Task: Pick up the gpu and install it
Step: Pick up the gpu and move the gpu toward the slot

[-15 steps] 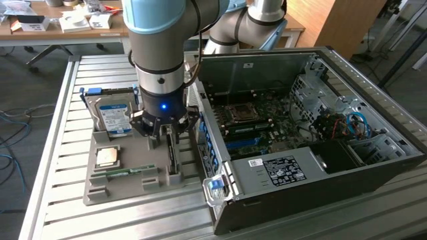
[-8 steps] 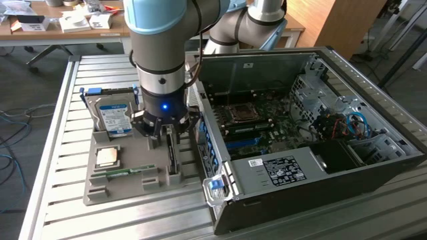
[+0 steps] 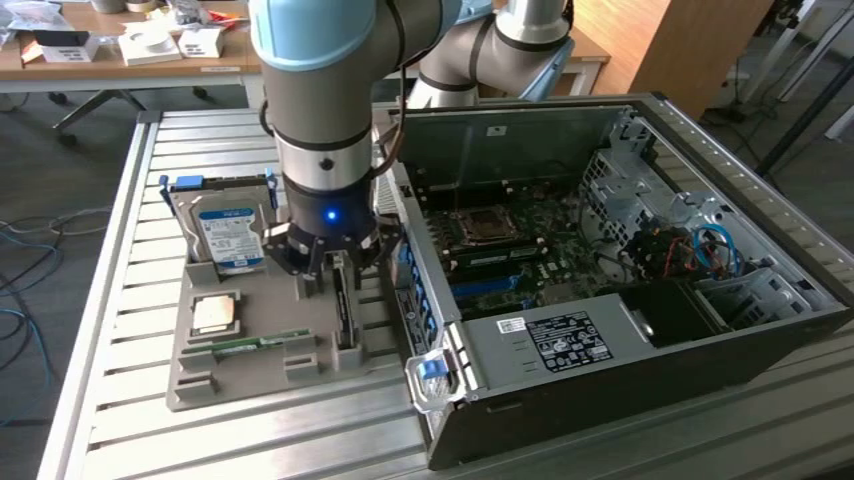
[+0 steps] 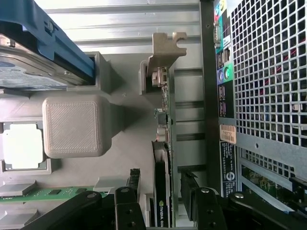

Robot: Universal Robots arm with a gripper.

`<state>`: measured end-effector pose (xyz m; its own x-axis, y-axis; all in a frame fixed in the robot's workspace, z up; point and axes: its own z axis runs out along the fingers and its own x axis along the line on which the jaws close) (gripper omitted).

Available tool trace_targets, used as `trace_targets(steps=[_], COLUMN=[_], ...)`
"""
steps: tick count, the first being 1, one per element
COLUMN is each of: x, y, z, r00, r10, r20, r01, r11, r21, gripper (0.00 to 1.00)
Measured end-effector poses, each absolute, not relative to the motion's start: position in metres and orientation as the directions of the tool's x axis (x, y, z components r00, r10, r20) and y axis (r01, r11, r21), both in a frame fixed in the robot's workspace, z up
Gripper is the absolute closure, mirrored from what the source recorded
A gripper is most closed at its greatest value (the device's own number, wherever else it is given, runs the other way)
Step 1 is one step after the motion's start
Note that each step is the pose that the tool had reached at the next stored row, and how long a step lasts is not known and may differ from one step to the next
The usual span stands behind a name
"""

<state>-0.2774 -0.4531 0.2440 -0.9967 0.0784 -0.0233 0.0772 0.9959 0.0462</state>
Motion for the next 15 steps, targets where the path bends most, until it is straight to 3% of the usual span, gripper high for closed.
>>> trace_targets(steps=[15], x=[-0.277], y=[-0.454], z=[0.232], r00=[-0.997], r10=[0.078], r20=[-0.023], r01=[0.077], r11=[0.996], r21=[0.046], gripper=[0.53])
